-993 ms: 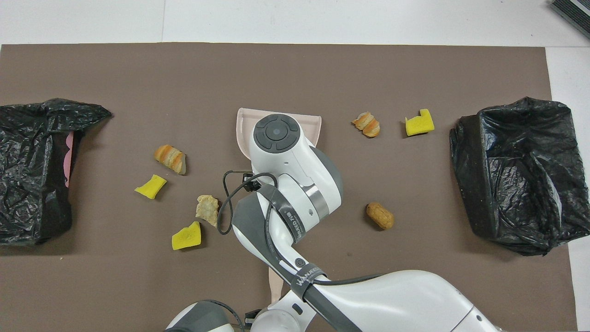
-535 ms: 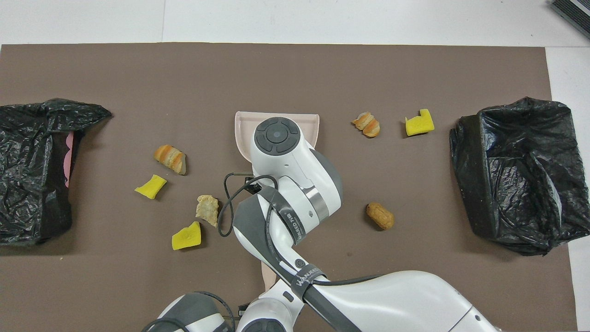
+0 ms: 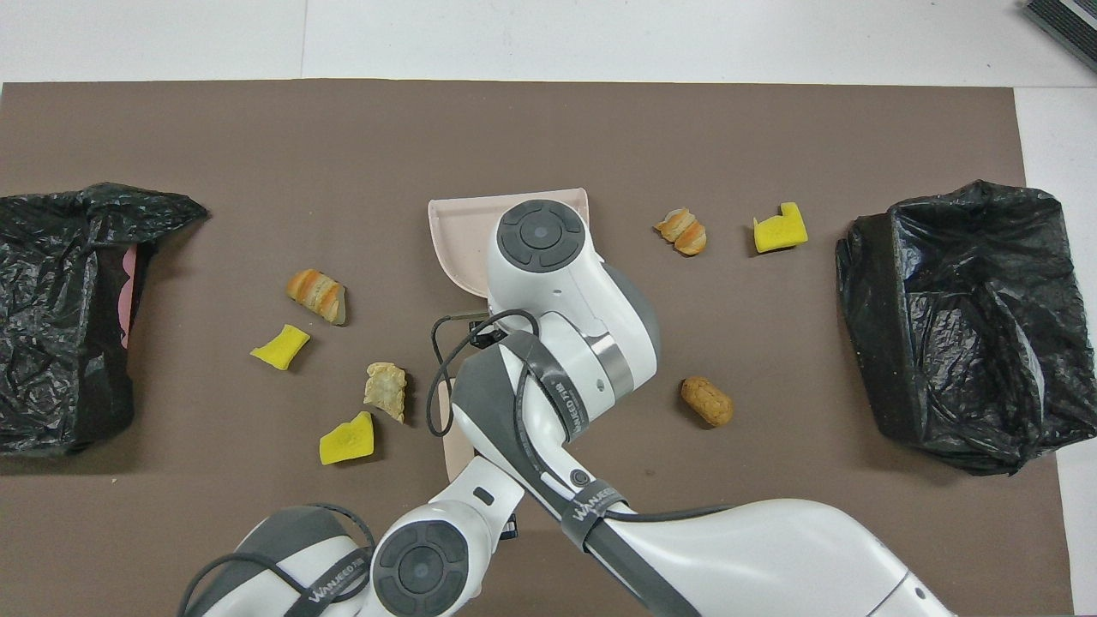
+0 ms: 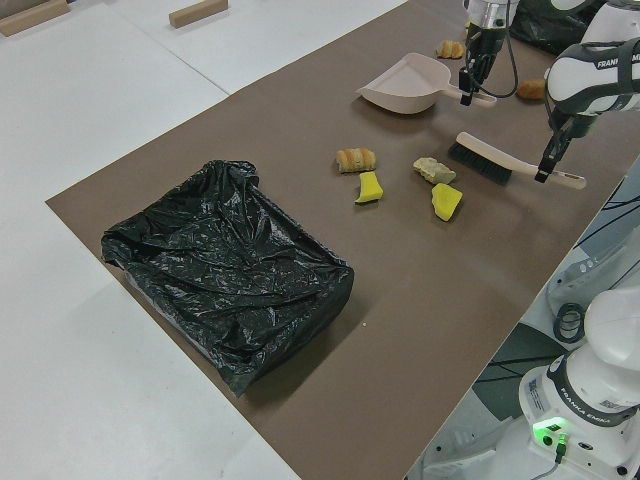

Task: Sweep and dump trash in bin

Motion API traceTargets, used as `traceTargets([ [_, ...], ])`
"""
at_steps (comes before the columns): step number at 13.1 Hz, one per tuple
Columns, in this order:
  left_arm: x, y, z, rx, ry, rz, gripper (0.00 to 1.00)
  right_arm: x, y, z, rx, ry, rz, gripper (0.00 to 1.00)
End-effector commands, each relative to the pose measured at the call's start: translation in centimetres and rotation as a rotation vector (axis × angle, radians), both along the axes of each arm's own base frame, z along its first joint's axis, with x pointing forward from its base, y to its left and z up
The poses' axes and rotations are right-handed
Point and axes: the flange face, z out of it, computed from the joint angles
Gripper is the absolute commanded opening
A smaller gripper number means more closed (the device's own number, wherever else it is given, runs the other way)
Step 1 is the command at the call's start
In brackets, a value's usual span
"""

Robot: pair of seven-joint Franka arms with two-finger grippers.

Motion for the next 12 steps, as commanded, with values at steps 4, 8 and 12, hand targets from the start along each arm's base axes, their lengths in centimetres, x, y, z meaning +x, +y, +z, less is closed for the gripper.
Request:
traceTargets([
  [4,6.0,6.5,3.7,0.001,-0.011,0.027,0.0,3.3,-9.7,4.9,0.037,-0.005,0.164,0.0],
  [8,12.0,12.4,6.1,0.008,0.026,0.069,0.0,3.9,-12.9,6.3,-0.039,-0.034,0.511,0.0],
  [12,16.7,18.8,6.3,0.069,-0.025,0.176,0.0,3.8,-13.6,6.8,-0.147,-0.032,0.786,0.0],
])
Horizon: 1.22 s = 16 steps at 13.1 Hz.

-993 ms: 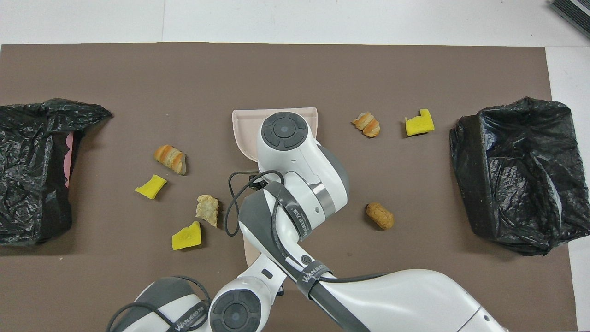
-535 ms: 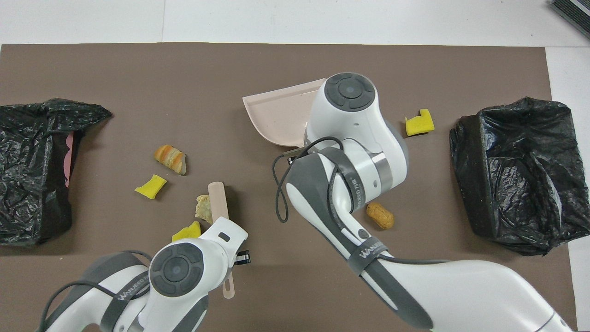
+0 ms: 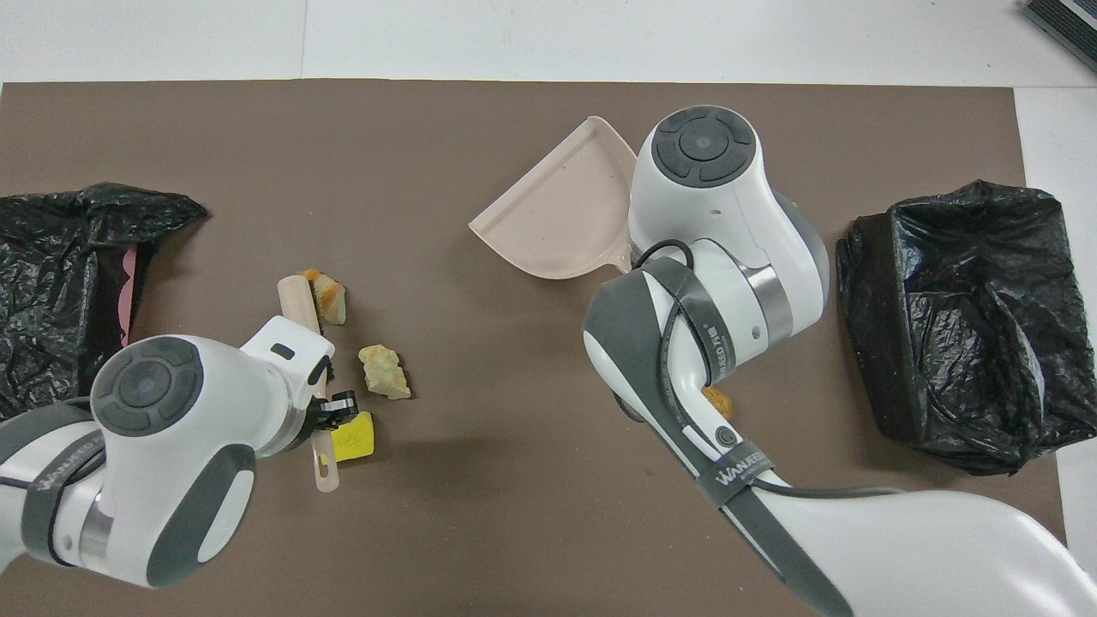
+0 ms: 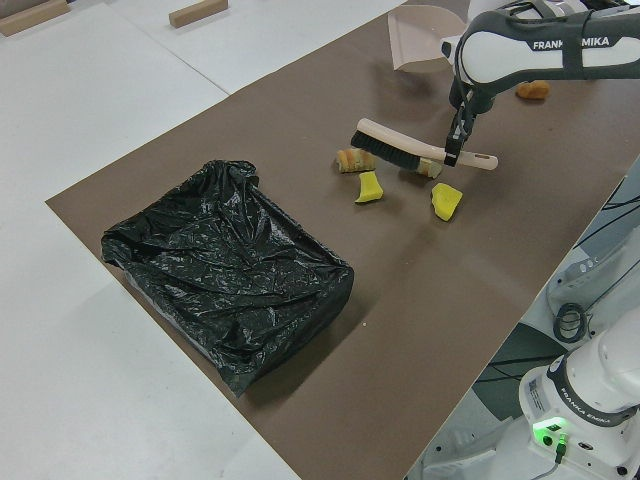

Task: Sweep and dump trash in bin

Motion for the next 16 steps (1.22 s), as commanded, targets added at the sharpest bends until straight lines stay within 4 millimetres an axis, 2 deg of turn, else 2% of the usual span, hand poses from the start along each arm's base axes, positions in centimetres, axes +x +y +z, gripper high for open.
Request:
traceTargets([
  [1,2.6,4.0,-0.1,0.042,-0.006,0.067,0.0,-0.8,-0.8,0.7,-0.073,0.005,0.188,0.0],
  [3,2.6,8.0,-0.7,0.045,0.017,0.114,0.0,-0.8,-1.1,0.6,-0.077,0.038,0.384,0.0],
  [6,1.2,9.6,-3.8,0.049,0.07,0.099,0.0,-1.0,-1.1,0.5,-0.081,0.078,0.641,0.0],
  [7,0.8,9.5,-4.5,0.045,0.06,0.082,0.0,-1.5,-0.9,0.4,-0.076,0.097,0.705,0.0],
  [9,1.1,8.5,-4.7,0.038,0.053,0.023,0.0,-2.8,0.3,-0.2,-0.084,0.128,0.781,0.0],
  [11,1.5,6.4,-6.0,0.018,0.06,-0.078,0.0,-3.3,1.9,-2.0,-0.117,0.146,0.806,0.0],
  [13,2.1,3.7,-6.9,-0.027,0.055,-0.115,0.0,-3.8,3.0,-2.9,-0.15,0.147,0.778,0.0],
  [16,1.9,0.8,-8.0,-0.058,0.056,-0.184,0.0,-3.5,3.8,-4.9,-0.179,0.139,0.775,0.0],
])
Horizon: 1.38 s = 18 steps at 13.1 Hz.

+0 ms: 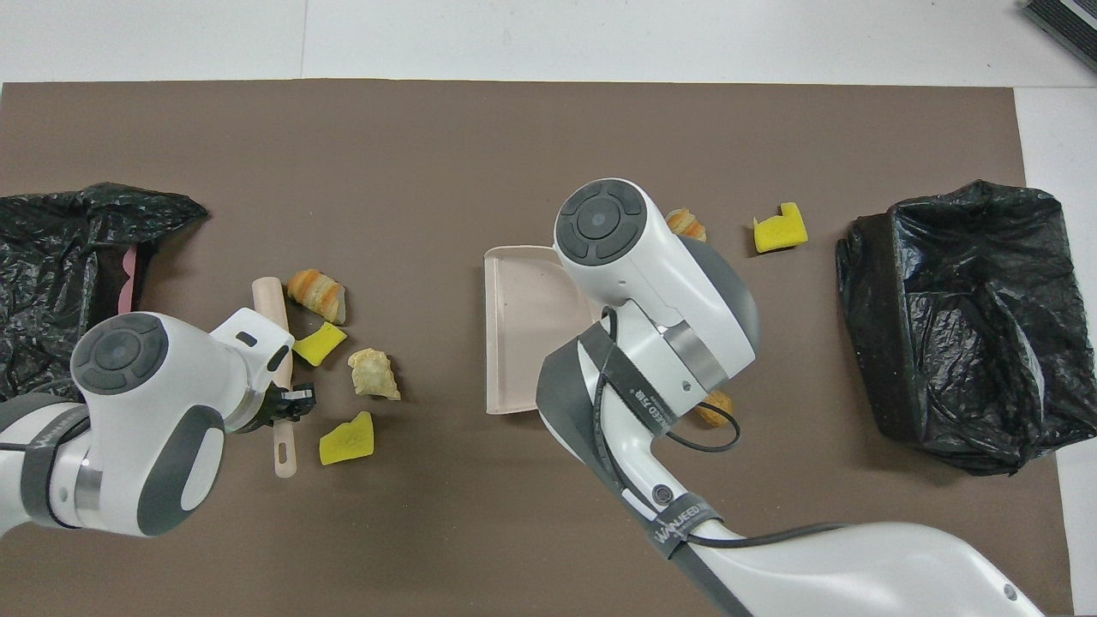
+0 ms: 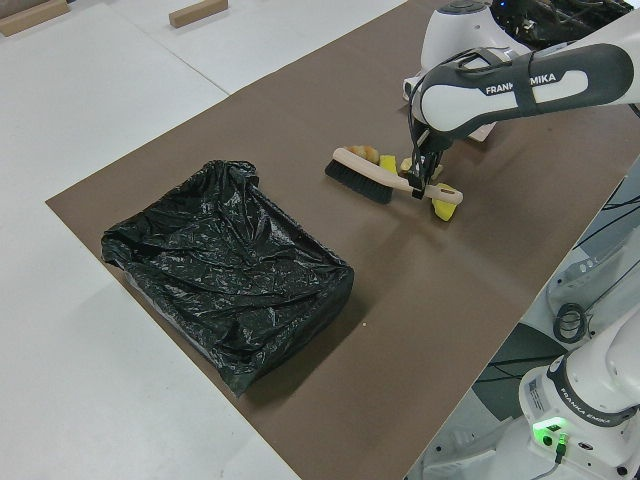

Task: Sweep and dump trash in bin

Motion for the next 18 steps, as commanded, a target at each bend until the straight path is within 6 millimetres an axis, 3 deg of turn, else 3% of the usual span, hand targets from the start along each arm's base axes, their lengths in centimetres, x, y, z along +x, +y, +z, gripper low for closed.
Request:
traceTargets([
  [1,0.0,-2.5,-1.0,-0.034,0.01,-0.055,0.0,0.3,0.1,-1.5,-0.013,-0.028,-0.018,0.0],
  [8,-2.0,-10.5,0.2,-0.206,0.025,-0.046,0.0,0.5,-0.2,-1.7,-0.011,-0.03,-0.027,0.0],
  [11,-2.4,-15.1,1.4,-0.288,0.009,-0.043,0.0,0.5,-0.3,-1.8,-0.011,-0.03,-0.028,0.0],
  [13,-2.3,-19.6,1.4,-0.323,0.012,-0.061,0.0,0.6,-0.4,-1.8,-0.01,-0.031,-0.031,0.0],
  [16,-1.1,-21.1,3.0,-0.331,0.001,0.011,0.0,0.7,-0.5,-1.8,-0.01,-0.031,-0.033,0.0],
  [18,-0.9,-20.1,4.4,-0.33,0.013,0.087,0.0,0.7,-0.5,-1.7,-0.01,-0.031,-0.033,0.0],
])
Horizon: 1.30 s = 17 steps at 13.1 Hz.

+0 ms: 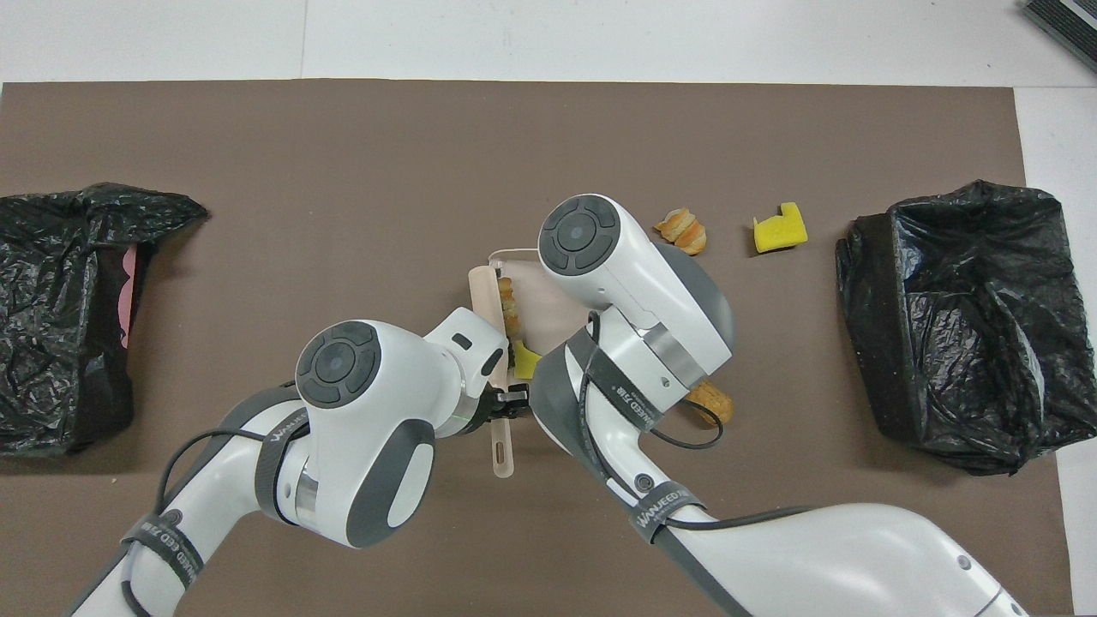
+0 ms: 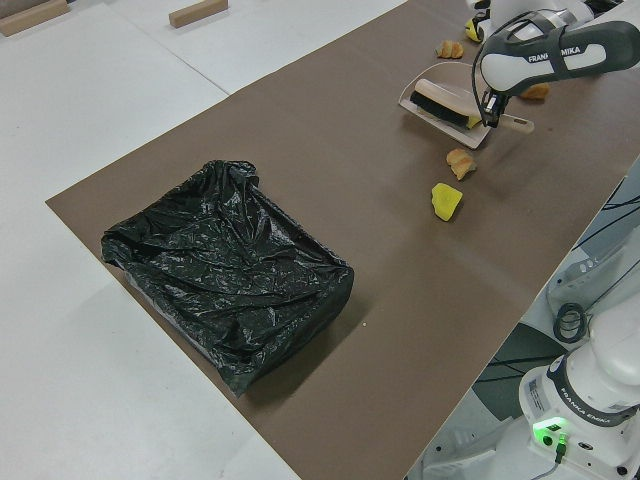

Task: Sweep and dump trash in bin
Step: 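Sweep bread and sponge pieces into the dustpan with the left gripper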

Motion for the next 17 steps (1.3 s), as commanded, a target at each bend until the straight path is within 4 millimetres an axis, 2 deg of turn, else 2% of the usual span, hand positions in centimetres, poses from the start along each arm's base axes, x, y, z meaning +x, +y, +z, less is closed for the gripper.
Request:
traceTargets([
  [1,0.5,0.7,1.8,-0.001,0.059,0.118,0.0,0.2,-0.5,0.0,-0.01,-0.027,-0.018,0.0],
  [3,0.8,2.8,2.8,0.051,0.124,0.25,0.0,0.3,-0.6,0.1,-0.026,-0.035,-0.01,0.0],
  [5,0.9,5.5,3.6,0.189,0.132,0.301,0.0,0.4,-0.5,0.2,-0.024,-0.039,-0.006,0.0],
  [8,-0.3,8.1,3.6,0.342,0.254,0.485,0.0,0.5,-0.5,0.2,-0.021,-0.037,0.003,0.0],
  [9,-0.9,8.8,3.6,0.389,0.303,0.623,0.0,0.5,-0.5,0.2,-0.019,-0.039,0.012,0.0],
  [10,-2.1,9.3,3.1,0.432,0.342,0.699,0.0,0.5,-0.5,0.1,-0.017,-0.037,0.028,0.0],
  [14,-9.5,11.8,1.0,0.516,0.395,0.653,0.0,-0.4,0.0,0.0,-0.025,-0.025,0.045,0.0],
  [15,-11.2,12.0,0.5,0.525,0.395,0.629,0.0,-0.8,0.0,-0.2,-0.028,-0.02,0.053,0.0],
  [17,-13.1,10.6,-0.8,0.523,0.366,0.58,0.0,-0.8,0.0,-0.1,-0.021,-0.004,0.122,0.0],
])
